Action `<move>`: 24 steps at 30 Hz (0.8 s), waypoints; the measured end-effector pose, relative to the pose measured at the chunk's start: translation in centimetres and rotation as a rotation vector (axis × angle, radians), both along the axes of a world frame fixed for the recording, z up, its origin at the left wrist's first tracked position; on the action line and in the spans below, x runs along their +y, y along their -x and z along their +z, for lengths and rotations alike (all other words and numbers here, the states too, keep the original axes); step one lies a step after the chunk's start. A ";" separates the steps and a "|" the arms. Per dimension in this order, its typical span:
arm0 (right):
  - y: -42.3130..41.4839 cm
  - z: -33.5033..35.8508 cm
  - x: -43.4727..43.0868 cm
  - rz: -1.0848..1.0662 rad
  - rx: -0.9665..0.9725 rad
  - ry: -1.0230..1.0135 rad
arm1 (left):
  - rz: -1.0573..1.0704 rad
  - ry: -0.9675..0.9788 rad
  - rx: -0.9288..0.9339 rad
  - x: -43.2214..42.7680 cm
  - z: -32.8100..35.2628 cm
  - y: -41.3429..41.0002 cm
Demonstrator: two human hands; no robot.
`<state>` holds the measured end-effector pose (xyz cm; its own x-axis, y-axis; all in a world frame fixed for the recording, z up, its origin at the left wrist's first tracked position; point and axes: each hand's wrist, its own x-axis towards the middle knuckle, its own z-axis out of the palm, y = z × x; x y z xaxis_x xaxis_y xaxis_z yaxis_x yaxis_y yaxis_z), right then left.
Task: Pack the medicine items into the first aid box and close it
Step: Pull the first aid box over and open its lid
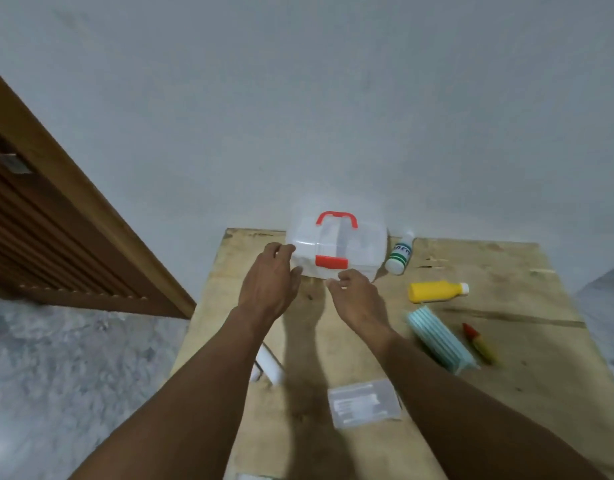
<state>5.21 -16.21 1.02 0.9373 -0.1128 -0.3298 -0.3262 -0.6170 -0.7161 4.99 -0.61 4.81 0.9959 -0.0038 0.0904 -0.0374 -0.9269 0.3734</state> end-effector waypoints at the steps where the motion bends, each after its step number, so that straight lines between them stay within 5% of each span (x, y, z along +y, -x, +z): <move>1: -0.4 -0.3 0.7 -0.073 0.016 -0.108 | -0.038 0.008 -0.008 0.6 -0.5 -1.2; 8: -2.4 -1.2 3.4 -0.706 0.119 -1.038 | -0.217 0.161 0.079 2.8 -3.4 -7.1; 16: -3.7 -1.7 3.8 -0.872 0.014 -0.951 | -0.310 0.210 0.040 2.9 -4.3 -8.6; 21: -4.3 -2.3 3.5 -0.825 0.010 -1.053 | -0.356 0.360 0.273 2.8 -4.0 -9.7; 24: -4.4 -2.9 3.5 -0.831 -0.022 -1.090 | -0.315 0.313 0.169 2.8 -3.9 -9.2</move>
<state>9.57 -12.70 -1.90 0.7277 -0.3346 -0.5988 -0.3021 0.6274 -0.7177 14.20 2.22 0.86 0.9514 -0.3068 -0.0275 -0.2139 -0.7222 0.6578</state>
